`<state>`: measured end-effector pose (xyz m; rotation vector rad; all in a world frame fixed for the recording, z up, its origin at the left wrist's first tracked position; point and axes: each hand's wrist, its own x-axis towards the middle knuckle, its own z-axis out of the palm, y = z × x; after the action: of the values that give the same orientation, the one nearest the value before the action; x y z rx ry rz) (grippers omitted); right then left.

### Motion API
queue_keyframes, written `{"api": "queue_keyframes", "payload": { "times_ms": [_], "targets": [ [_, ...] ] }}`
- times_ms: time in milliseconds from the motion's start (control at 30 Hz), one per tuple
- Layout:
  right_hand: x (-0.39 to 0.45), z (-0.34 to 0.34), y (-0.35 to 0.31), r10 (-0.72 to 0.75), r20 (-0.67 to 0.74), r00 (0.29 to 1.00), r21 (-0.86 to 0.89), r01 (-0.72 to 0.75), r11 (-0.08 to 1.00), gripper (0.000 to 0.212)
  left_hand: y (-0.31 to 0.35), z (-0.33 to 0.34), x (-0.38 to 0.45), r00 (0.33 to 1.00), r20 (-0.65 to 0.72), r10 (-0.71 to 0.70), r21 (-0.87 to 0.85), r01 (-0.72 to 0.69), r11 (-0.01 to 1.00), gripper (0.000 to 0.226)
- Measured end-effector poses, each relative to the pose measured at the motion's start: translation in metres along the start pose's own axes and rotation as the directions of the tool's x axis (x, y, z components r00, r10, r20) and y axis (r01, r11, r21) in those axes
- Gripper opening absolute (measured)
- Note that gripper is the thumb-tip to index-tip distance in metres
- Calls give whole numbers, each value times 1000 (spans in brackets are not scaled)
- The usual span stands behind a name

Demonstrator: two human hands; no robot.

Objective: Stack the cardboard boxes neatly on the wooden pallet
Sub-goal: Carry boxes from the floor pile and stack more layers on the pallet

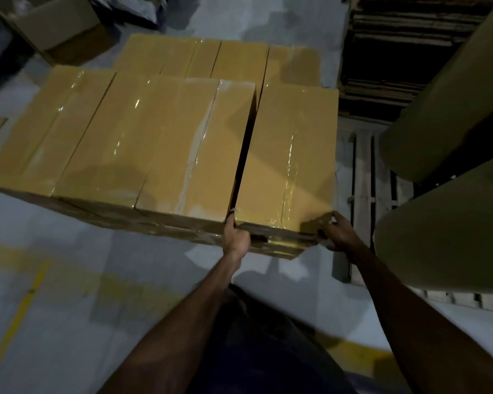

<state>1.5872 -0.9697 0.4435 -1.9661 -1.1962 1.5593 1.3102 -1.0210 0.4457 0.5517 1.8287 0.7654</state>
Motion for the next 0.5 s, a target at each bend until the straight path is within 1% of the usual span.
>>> {"api": "queue_keyframes", "payload": {
  "times_ms": [100,200,267,333,400,500],
  "targets": [
    [-5,-2,17,-98,22,995,-35,99,994,42,0,-9,-2,997,70,-37,32,35,999,82],
    [-14,-4,23,-163,18,986,-2,163,987,48,6,-17,-10,993,119,-13,110,0,994,92],
    [-19,-4,18,-170,14,985,30,169,985,52,10,-23,-13,990,142,7,172,-32,985,97],
    [-21,-5,19,-163,19,986,24,163,986,53,12,-25,-13,985,168,39,221,-76,972,102],
    [-18,-5,27,-165,2,986,6,165,986,55,9,-27,-12,981,183,63,227,-105,968,104],
    [-23,-1,26,-163,-8,987,27,163,986,58,7,-30,-18,979,192,67,218,-109,970,104]
  ]
}}
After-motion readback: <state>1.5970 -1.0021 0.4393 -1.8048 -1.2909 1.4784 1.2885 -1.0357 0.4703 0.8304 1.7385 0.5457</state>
